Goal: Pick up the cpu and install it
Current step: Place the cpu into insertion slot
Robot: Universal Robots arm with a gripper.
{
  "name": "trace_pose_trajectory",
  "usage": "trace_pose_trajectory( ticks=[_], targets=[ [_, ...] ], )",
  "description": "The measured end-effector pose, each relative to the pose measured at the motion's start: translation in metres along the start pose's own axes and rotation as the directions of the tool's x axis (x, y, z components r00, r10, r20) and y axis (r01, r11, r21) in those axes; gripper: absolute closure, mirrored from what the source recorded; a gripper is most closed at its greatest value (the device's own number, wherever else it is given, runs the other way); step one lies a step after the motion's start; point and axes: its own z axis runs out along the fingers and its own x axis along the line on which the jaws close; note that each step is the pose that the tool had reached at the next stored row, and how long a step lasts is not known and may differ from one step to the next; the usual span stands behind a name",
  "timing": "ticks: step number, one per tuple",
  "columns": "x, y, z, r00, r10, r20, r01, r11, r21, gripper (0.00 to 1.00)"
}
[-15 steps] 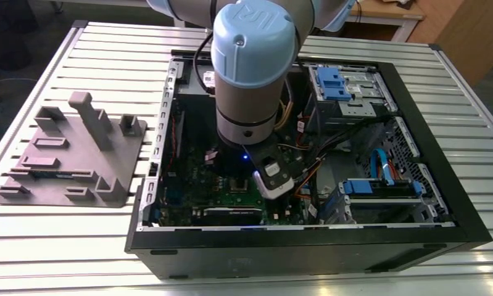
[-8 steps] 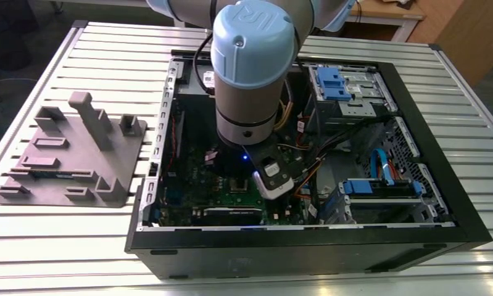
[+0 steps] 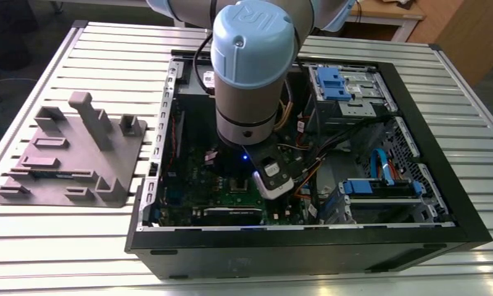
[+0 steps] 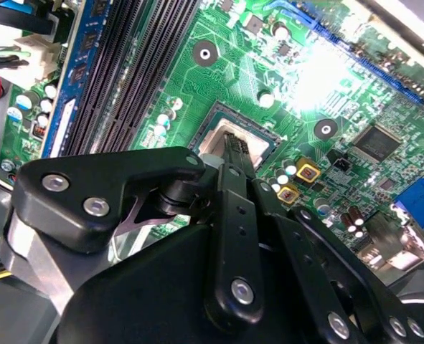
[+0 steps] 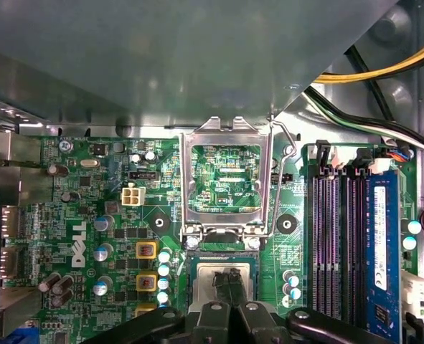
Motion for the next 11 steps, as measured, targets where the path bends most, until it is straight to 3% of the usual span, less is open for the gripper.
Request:
trace_pose_trajectory(
  ticks=[3,11],
  targets=[
    [-0.0002,0.0004,-0.0022,1.0000,0.000,0.0008,0.000,1.0000,-0.0019,0.90],
    [-0.0007,0.0012,-0.0206,1.0000,0.000,0.0001,0.000,1.0000,-0.0001,0.90]
  ],
)
